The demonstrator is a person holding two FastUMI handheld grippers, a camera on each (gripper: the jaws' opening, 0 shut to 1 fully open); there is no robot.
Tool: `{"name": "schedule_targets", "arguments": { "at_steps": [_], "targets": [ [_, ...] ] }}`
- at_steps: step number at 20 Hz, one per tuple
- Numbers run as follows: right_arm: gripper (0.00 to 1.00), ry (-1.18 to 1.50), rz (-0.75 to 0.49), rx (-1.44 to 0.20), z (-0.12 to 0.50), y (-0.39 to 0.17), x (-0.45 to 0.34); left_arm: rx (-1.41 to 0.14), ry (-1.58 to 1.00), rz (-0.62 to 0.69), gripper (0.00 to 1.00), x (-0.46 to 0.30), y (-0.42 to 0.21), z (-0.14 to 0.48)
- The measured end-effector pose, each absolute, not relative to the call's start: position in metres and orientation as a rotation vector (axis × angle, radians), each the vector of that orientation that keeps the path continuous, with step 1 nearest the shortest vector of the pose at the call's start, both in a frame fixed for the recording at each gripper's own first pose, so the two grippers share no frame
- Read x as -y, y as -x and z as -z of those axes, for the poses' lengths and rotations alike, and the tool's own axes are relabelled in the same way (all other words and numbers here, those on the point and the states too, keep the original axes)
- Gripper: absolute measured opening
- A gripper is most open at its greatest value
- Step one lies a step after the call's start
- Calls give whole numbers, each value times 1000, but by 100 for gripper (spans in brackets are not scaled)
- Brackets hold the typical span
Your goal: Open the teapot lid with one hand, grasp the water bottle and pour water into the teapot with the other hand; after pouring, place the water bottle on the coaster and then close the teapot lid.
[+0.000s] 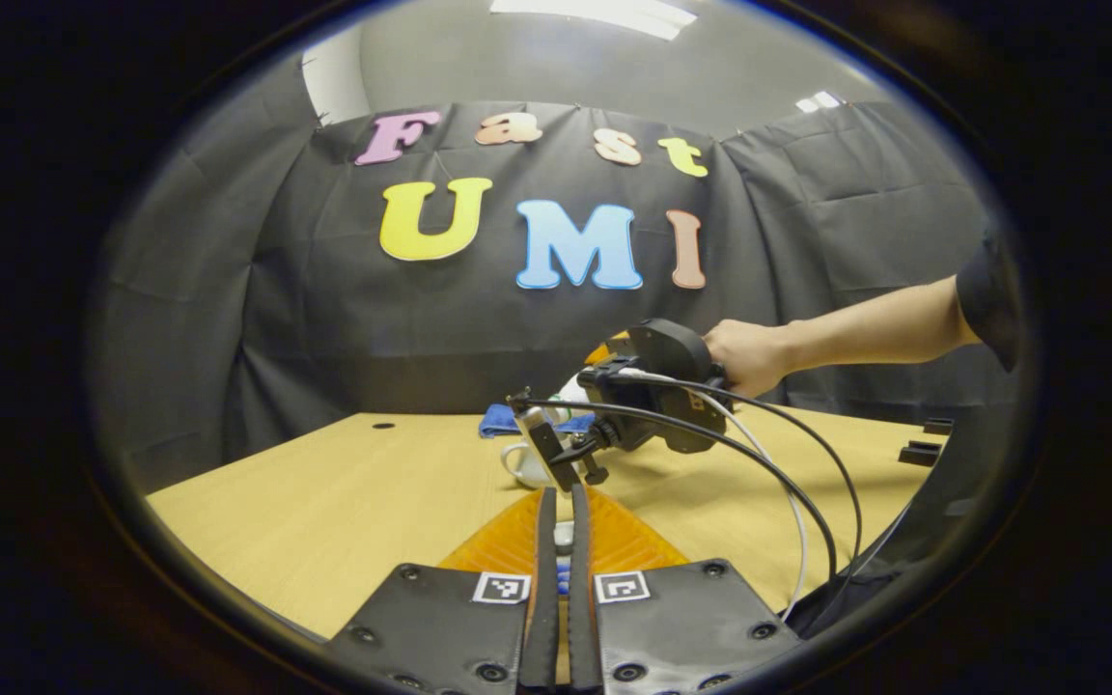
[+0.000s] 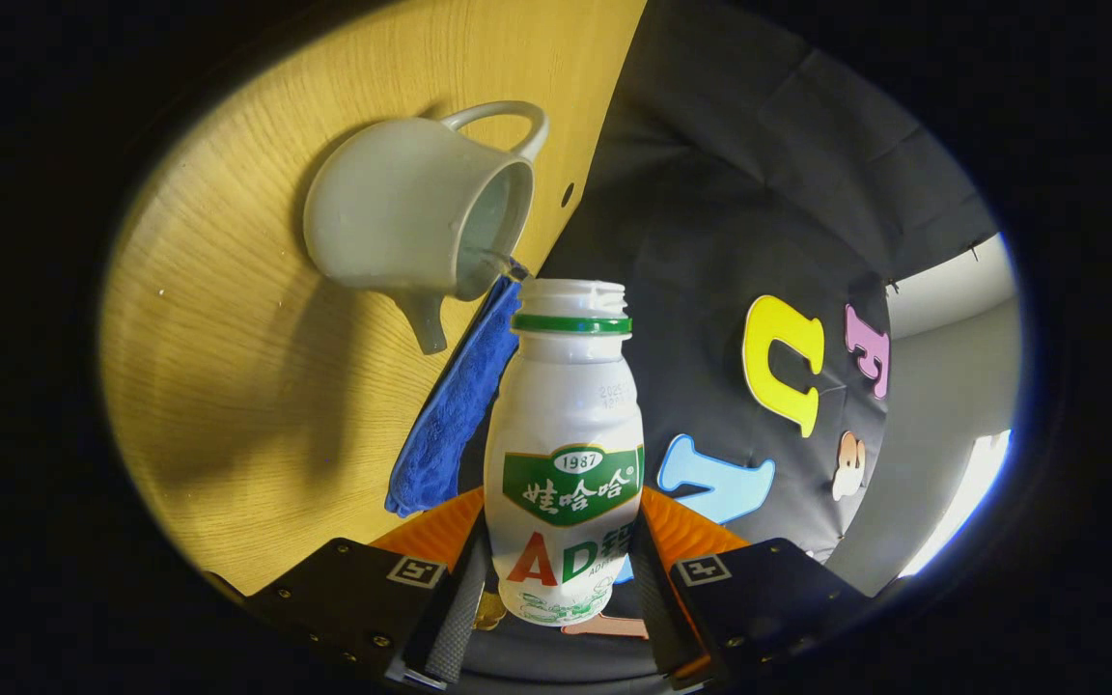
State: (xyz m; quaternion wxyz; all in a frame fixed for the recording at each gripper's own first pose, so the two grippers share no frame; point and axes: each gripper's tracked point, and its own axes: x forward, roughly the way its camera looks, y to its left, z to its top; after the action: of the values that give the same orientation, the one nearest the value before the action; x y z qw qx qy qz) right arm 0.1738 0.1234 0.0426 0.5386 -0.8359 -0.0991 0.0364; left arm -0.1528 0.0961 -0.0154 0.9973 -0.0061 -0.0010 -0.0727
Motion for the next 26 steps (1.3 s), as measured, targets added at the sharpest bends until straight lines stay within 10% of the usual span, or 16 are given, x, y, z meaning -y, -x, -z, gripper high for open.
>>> {"name": "schedule_targets", "arguments": {
  "at_steps": [26],
  "targets": [
    [71,2144,-54,375,-57,-174,-136,-3,-9,142,14,-96,152,16]
  ]
}}
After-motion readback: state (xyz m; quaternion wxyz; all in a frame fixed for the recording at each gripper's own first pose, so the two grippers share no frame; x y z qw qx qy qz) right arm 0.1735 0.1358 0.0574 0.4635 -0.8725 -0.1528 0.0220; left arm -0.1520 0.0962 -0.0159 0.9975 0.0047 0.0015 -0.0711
